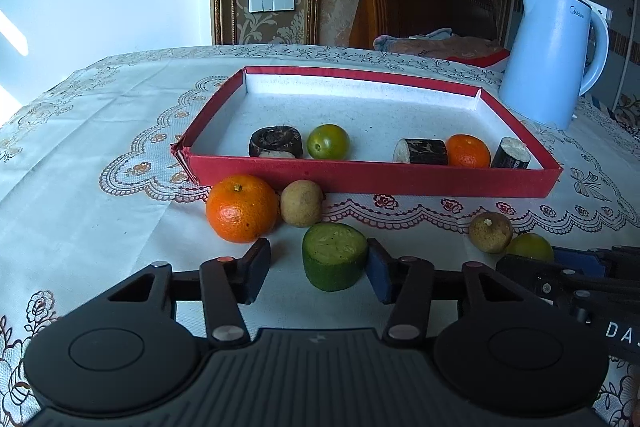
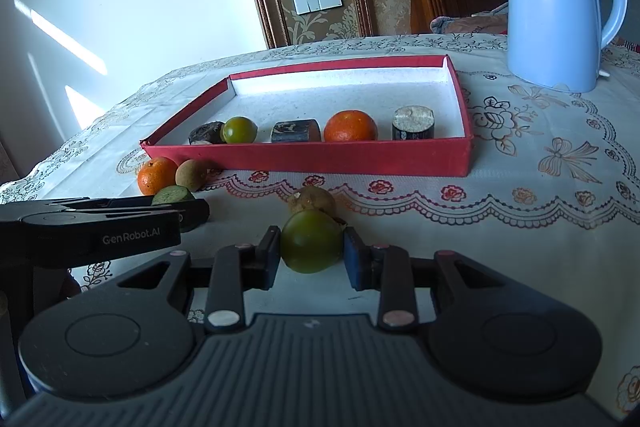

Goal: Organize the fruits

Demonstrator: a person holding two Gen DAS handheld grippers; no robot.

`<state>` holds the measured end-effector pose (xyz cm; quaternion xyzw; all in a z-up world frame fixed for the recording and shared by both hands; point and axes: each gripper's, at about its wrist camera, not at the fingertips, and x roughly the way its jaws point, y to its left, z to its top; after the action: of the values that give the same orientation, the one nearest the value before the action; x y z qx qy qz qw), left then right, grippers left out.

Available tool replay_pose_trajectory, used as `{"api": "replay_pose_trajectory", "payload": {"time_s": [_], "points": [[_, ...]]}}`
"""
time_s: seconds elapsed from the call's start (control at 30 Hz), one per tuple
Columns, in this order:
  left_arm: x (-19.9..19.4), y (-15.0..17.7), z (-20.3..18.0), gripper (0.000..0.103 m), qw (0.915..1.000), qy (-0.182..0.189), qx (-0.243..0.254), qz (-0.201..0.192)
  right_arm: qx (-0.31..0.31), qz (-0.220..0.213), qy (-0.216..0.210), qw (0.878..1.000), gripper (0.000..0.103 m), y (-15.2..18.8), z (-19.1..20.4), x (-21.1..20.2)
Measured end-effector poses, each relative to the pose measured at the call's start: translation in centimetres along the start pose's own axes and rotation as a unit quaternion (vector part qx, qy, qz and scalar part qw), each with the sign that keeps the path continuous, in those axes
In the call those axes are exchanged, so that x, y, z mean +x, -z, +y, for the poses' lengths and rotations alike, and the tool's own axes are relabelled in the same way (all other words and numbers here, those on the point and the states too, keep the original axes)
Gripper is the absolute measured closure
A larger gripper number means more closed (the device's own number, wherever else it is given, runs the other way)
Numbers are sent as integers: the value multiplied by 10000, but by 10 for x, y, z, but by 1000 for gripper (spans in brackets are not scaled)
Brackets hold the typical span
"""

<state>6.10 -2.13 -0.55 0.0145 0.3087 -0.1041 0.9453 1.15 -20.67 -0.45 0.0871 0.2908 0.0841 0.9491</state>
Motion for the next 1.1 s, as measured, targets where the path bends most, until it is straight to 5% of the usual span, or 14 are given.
{"api": "replay_pose_trajectory", "payload": {"time_s": [0.2,1.1], "points": [[-7,3,2,70,9997,214,-54,-80,20,-6,-21,10000,72,0,-1,0],[-44,7,38,71,9982,35,-367,-464,-265,-439,187,9985,72,-15,-15,-36]]}}
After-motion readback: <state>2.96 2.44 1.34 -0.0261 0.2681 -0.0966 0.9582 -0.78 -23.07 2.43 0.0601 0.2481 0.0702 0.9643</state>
